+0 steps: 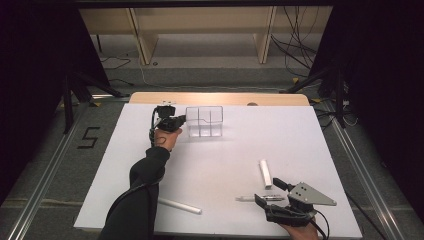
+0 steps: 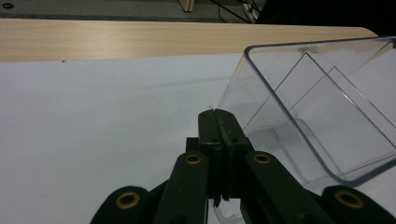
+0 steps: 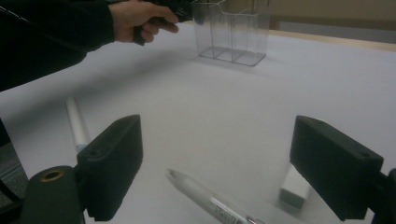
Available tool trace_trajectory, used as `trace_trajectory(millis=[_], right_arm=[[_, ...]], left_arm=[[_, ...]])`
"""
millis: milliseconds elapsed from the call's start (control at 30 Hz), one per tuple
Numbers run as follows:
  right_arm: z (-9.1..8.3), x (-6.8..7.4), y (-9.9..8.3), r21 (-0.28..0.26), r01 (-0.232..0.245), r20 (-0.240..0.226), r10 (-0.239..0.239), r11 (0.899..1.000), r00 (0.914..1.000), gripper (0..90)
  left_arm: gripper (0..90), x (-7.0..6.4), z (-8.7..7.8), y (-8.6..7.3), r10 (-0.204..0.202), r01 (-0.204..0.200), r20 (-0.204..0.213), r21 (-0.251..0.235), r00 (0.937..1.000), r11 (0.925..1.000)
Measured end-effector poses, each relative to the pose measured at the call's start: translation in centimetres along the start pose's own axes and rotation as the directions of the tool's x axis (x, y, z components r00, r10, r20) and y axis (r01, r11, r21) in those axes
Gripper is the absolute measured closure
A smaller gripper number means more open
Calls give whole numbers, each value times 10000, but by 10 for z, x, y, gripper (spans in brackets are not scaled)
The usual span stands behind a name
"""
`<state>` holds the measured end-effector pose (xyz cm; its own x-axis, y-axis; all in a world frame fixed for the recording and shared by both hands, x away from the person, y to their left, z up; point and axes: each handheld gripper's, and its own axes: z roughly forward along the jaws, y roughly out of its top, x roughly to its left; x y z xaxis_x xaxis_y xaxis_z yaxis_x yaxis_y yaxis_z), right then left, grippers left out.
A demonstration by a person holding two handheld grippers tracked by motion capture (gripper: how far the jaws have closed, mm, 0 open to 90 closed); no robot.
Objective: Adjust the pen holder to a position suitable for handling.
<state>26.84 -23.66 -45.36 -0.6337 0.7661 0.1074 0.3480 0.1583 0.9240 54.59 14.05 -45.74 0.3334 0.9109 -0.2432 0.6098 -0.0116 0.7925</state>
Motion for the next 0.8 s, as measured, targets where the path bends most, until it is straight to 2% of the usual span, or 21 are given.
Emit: trace_trajectory(millis=[667,800], right_arm=[[0,0,0,8,5,-34,-5,10000,10000,181],[0,0,0,9,21,-32,-21,10000,10000,181]], left_arm=[[892,-22,14,2,105,-105,250,15,9996,9999],[892,-26,16,2,16,-15,226,-47,9997,10000]])
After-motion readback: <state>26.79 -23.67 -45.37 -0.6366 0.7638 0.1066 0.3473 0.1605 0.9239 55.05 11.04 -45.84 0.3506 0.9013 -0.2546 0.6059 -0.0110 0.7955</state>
